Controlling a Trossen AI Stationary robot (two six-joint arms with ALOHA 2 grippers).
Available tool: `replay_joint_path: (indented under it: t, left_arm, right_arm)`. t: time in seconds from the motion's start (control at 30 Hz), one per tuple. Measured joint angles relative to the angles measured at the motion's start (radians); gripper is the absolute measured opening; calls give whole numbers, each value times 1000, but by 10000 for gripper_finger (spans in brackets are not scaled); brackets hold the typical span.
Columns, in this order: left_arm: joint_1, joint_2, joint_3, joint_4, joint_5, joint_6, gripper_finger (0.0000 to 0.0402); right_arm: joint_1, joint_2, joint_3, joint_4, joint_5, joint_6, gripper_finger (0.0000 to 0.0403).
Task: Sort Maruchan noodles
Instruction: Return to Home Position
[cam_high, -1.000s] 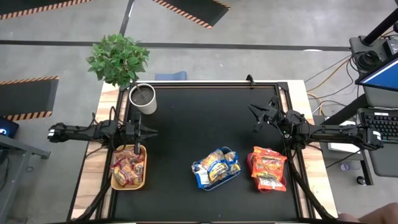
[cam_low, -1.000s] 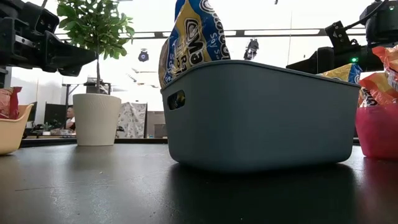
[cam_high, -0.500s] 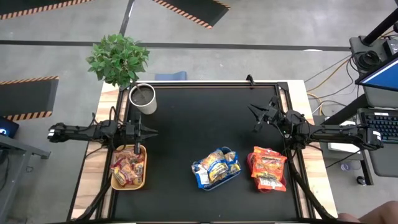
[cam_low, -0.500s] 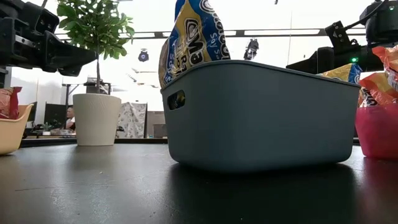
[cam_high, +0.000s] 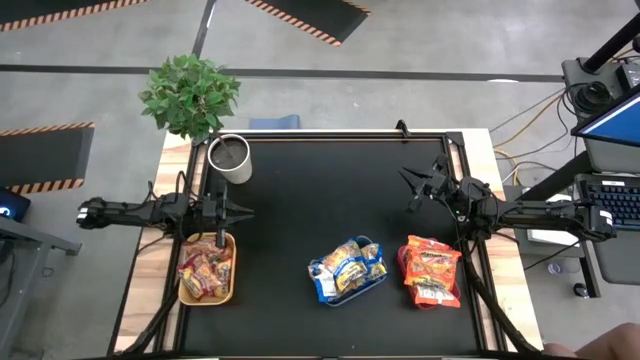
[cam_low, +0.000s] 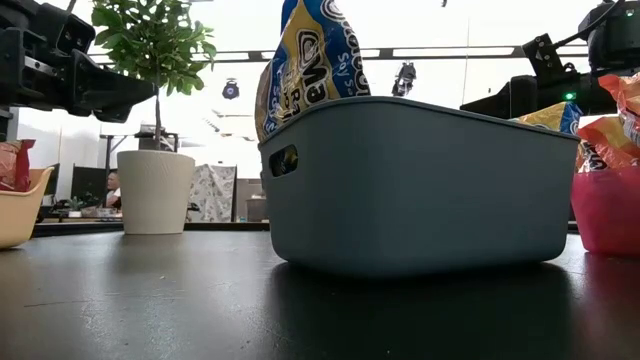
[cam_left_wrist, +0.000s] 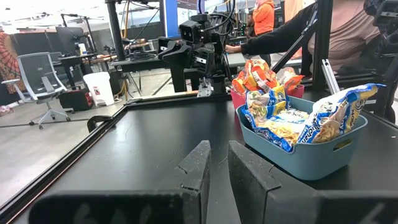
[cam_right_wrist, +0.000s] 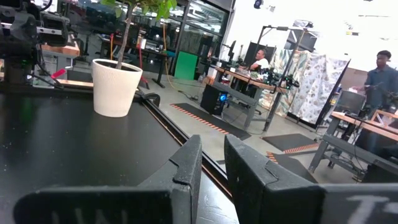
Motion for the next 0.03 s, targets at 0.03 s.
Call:
replay_joint_path:
  t: [0.03]
  left_arm:
    - [0,0,0,0,0,0,40]
  right_arm:
    - [0,0,0,0,0,0,59]
